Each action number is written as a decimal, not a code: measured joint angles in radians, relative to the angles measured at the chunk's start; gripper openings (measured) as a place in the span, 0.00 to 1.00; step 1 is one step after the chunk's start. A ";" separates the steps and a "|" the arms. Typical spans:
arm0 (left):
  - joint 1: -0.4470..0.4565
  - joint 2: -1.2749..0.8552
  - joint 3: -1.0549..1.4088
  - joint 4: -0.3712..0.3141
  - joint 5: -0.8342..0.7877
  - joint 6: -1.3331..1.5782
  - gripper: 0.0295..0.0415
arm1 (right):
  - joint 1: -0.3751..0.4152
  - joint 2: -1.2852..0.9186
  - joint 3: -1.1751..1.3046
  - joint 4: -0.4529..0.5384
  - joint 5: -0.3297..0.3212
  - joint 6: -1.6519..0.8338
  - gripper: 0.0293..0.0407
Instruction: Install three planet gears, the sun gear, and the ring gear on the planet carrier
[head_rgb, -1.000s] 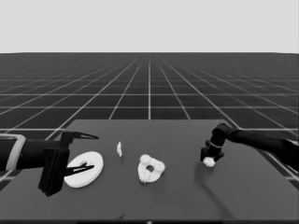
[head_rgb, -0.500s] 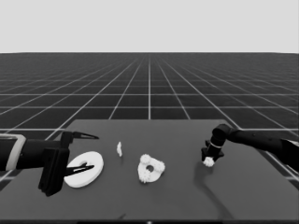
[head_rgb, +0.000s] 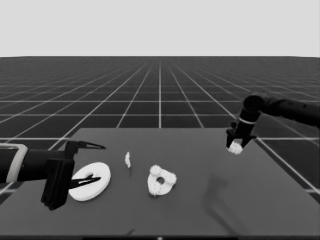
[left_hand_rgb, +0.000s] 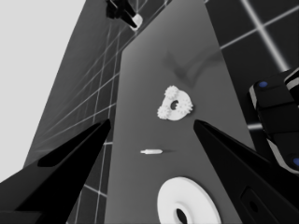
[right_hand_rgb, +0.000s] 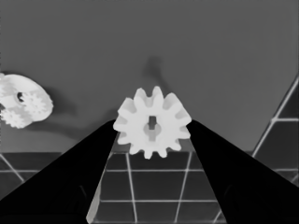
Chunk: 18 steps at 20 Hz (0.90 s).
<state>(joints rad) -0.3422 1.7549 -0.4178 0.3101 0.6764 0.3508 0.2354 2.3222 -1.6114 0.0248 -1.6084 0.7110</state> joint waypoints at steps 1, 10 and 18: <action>0.000 0.000 0.000 0.000 0.000 0.000 0.75 | 0.001 0.001 -0.001 0.001 -0.001 -0.001 0.16; 0.000 0.000 0.000 0.000 0.000 0.000 0.75 | 0.007 0.719 -0.026 0.025 0.028 0.691 0.14; 0.000 0.000 0.000 0.000 0.000 0.000 0.75 | -0.324 0.750 -0.130 -0.297 0.100 0.631 0.14</action>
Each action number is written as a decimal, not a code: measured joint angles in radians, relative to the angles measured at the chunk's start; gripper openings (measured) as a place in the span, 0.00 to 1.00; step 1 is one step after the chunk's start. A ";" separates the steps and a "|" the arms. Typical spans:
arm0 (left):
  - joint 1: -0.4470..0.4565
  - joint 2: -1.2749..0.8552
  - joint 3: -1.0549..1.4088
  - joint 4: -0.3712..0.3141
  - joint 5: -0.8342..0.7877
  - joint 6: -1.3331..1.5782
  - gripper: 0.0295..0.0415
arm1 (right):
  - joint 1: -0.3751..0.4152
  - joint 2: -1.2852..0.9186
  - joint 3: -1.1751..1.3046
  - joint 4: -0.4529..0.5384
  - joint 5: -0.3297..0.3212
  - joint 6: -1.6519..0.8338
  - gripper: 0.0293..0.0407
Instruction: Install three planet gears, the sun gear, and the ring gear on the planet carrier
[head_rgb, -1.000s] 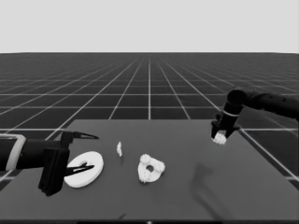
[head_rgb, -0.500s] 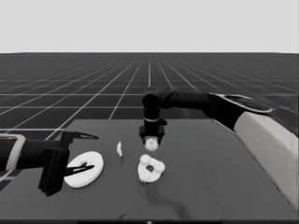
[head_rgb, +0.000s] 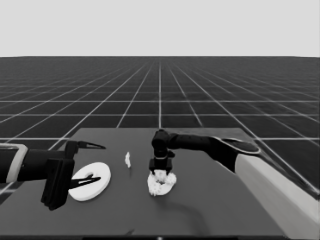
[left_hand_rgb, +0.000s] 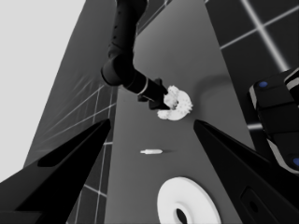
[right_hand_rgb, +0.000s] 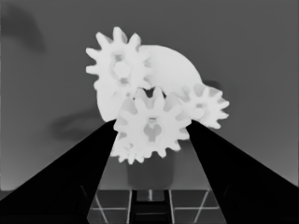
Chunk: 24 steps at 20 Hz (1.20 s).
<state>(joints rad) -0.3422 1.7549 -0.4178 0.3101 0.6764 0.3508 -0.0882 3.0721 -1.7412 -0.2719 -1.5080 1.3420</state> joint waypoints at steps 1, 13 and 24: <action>0.000 0.000 0.000 0.000 0.000 0.000 0.75 | -0.003 0.001 -0.003 -0.003 0.001 -0.002 0.14; 0.000 0.000 0.000 0.000 0.000 0.000 0.75 | -0.018 0.001 -0.007 -0.005 0.003 0.086 0.14; 0.000 0.000 0.000 0.000 0.000 0.000 0.75 | -0.018 0.001 -0.007 -0.005 0.003 0.201 0.14</action>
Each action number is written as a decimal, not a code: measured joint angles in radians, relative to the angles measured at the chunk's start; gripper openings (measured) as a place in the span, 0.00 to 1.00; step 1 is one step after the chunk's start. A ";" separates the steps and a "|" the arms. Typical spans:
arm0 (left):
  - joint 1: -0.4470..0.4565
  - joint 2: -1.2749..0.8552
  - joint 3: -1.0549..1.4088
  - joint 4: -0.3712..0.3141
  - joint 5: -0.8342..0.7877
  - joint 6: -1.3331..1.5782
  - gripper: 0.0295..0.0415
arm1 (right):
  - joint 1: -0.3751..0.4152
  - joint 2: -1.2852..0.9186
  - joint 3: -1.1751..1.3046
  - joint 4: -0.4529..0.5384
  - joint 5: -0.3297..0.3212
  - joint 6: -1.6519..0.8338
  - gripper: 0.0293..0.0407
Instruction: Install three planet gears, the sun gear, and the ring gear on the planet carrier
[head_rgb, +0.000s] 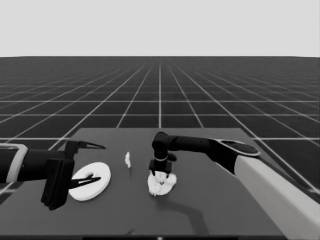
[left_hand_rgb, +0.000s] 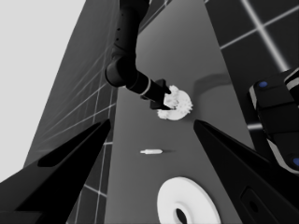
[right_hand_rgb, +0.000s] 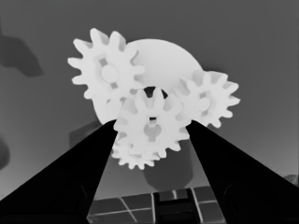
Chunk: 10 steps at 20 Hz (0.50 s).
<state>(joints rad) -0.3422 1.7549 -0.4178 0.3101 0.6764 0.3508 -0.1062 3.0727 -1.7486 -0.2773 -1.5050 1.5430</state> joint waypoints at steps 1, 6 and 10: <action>0.000 0.000 0.000 0.000 0.000 0.000 0.75 | 0.000 0.000 0.000 0.000 0.000 0.010 0.14; 0.000 0.000 0.000 0.000 0.000 0.000 0.75 | 0.000 0.000 0.000 0.000 0.000 0.063 0.14; 0.000 0.000 0.000 0.000 0.000 0.000 0.75 | 0.000 0.000 0.000 0.000 0.000 0.105 0.14</action>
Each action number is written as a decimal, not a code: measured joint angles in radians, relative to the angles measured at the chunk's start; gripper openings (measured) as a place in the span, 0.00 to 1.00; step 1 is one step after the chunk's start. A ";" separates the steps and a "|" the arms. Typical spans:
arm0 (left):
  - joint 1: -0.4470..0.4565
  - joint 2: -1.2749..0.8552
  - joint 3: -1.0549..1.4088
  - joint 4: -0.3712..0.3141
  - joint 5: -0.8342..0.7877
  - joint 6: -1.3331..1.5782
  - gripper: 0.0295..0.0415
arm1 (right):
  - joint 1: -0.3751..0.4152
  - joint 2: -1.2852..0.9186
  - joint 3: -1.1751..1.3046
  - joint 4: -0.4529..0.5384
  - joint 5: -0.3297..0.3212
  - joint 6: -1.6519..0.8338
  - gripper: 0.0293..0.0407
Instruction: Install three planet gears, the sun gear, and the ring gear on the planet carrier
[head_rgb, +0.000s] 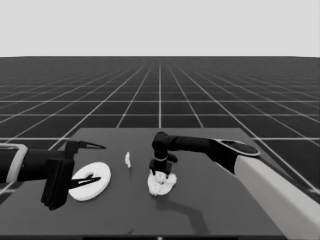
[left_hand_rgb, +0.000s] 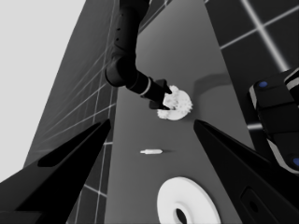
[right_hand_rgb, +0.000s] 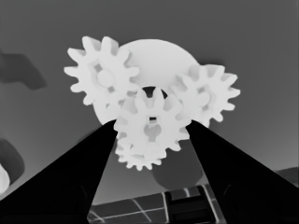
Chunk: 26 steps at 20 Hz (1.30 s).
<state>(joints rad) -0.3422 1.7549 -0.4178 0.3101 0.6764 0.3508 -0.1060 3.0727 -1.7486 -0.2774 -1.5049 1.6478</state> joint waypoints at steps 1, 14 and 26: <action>0.000 0.000 0.000 0.000 0.000 0.000 0.75 | 0.000 0.000 0.000 0.000 0.000 0.010 0.14; 0.000 0.000 0.000 0.000 0.000 0.000 0.75 | 0.000 0.000 0.000 0.000 0.000 0.147 0.14; 0.000 0.000 0.000 0.000 0.000 0.000 0.75 | -0.001 0.000 0.000 0.000 0.000 0.272 0.14</action>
<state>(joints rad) -0.3422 1.7549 -0.4178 0.3101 0.6764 0.3508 -0.1066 3.0727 -1.7487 -0.2774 -1.5049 1.9200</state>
